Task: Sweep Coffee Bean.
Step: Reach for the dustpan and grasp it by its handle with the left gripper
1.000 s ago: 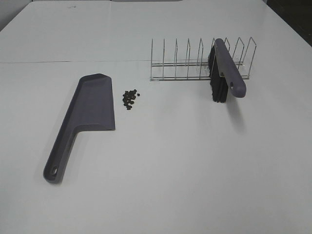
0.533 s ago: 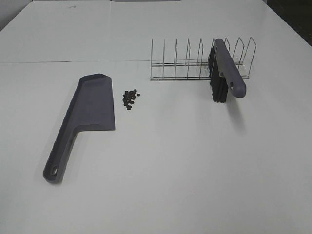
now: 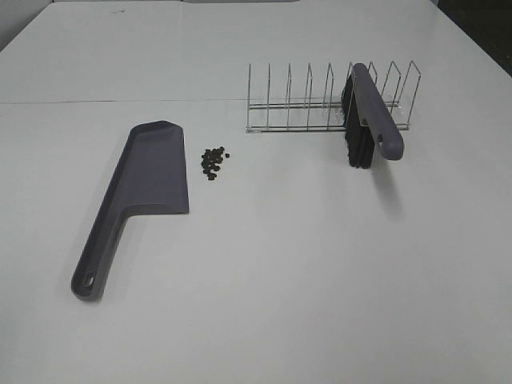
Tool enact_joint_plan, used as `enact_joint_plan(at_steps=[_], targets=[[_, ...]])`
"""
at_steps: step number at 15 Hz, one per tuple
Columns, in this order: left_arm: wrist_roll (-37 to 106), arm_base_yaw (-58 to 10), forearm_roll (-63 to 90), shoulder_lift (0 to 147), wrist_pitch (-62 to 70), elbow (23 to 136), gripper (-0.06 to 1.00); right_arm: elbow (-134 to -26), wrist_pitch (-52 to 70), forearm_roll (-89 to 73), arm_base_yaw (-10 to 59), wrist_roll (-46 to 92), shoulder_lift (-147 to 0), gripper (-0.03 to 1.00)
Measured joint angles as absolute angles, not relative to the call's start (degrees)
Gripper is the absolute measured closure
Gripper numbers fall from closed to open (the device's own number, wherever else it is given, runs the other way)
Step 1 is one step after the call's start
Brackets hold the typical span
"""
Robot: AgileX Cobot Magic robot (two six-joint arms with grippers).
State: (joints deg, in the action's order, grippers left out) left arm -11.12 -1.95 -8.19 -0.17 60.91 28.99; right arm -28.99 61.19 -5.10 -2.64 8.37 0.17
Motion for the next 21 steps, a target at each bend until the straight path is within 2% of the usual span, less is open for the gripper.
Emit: enact_joint_plan(at_steps=[6,9,14,16,17,21], targets=[[-7.91,-1.95,-9.57,-0.17,59.36,29.11,0.24,-28.99,61.19,-5.10,-2.64,8.37,0.17,0.21],[-7.73,-1.95,-10.08,5.79,49.45,31.00,0.24,-28.99,61.19,-5.10,-2.64,8.37,0.17,0.21],[-7.68,-1.95,-4.81,30.02,39.08,33.29,0.24,-28.99,61.19,-5.10,-2.64,8.37,0.17,0.21],[-7.22,-1.95,-0.63,43.49,37.93,38.27,0.24,-28.99,61.19,-5.16,-2.64,8.37,0.17,0.21],[-4.53,-1.95,3.95,56.26,38.27,45.32,0.24,-28.99,61.19,-5.16,-2.64,8.37,0.17,0.21],[0.57,-1.95,12.72,74.14,42.86,57.12,0.24,-28.99,61.19,-5.16,-2.64,8.37,0.17,0.21]])
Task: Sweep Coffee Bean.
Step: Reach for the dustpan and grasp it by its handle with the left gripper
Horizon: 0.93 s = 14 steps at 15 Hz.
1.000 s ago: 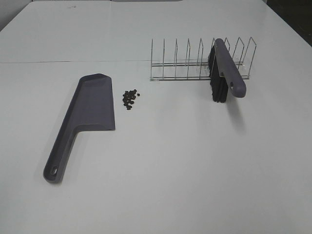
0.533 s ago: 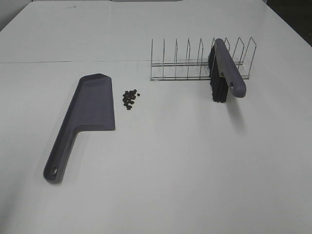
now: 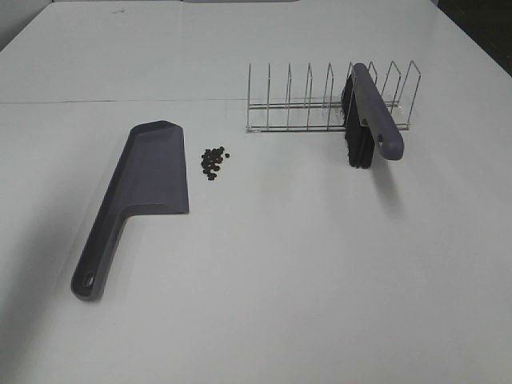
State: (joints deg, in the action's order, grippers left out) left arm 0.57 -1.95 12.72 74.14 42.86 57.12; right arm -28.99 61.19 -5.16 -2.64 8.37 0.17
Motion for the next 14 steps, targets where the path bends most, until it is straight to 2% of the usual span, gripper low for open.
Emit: enact_joint_plan(at_steps=[5,7,14], targets=[[2.52,-2.75,16.44,88.75,47.96,64.97,0.24,-28.99,61.19,-5.16,-2.64,8.37,0.17,0.21],[1.15,-7.73,16.39,95.80,48.82,65.60,0.24,-28.99,61.19,-5.16,-2.64,8.37,0.17,0.21],[-1.32,-13.92,15.30,108.12,47.84,65.66,0.24,-28.99,61.19,-5.16,-2.64,8.37,0.17,0.21]])
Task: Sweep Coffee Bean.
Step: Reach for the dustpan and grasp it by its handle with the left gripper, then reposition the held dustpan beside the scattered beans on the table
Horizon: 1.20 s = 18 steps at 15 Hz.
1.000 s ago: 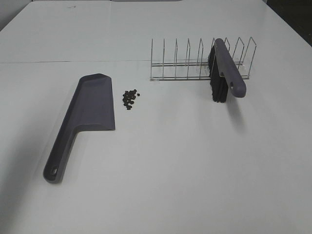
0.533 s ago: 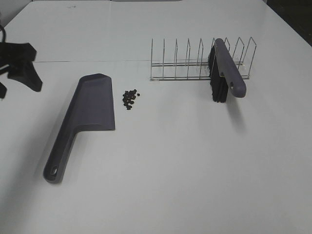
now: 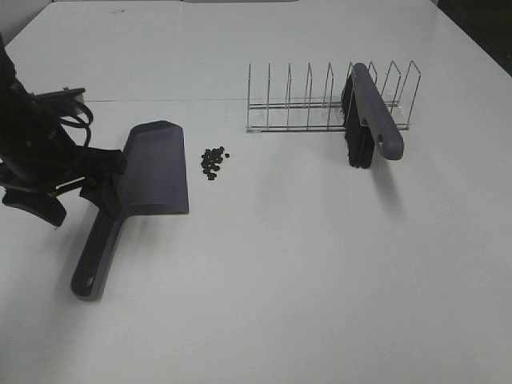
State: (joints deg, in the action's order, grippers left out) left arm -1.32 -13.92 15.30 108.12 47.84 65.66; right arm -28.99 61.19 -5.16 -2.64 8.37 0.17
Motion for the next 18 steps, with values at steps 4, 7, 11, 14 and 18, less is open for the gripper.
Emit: enact_joint_plan(at_steps=[4,7,11,14,18], targets=[[-5.56,-15.70,11.57,113.22,44.00,65.72,0.24,-28.99,61.19,-5.16,-2.64,8.37,0.17,0.21],[-6.02,-15.70,11.17,114.88,41.60,65.78,0.24,-28.99,61.19,-5.16,-2.64,8.37,0.17,0.21],[-6.07,-15.70,10.77,117.80,39.36,66.52,0.25,-28.99,61.19,-5.16,-2.64,8.37,0.17,0.21],[-6.07,-15.70,10.26,118.09,38.45,66.69,0.35,-28.99,61.19,-5.16,-2.64,8.37,0.17,0.21],[-6.59,-15.70,10.26,118.32,37.99,66.81,0.60,-28.99,61.19,-5.16,-2.64,8.37,0.17,0.21]])
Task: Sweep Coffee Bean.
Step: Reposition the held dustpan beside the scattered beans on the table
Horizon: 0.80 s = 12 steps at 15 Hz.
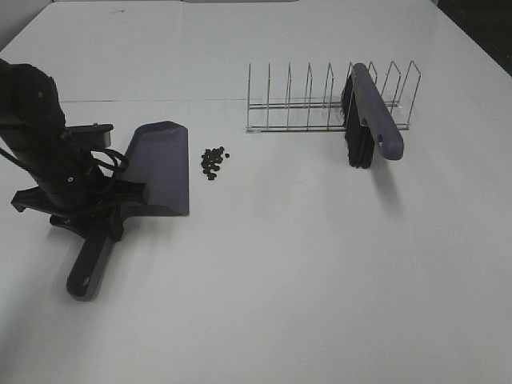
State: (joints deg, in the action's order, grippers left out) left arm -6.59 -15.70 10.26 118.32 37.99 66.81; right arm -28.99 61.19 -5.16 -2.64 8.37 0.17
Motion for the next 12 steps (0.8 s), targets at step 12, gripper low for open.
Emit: enact_joint_plan(at_steps=[12], targets=[[-11.34,-15.70,8.14,113.79,39.19,66.81,0.60,-28.99,61.19,-5.16,-2.64,8.37,0.17,0.21]])
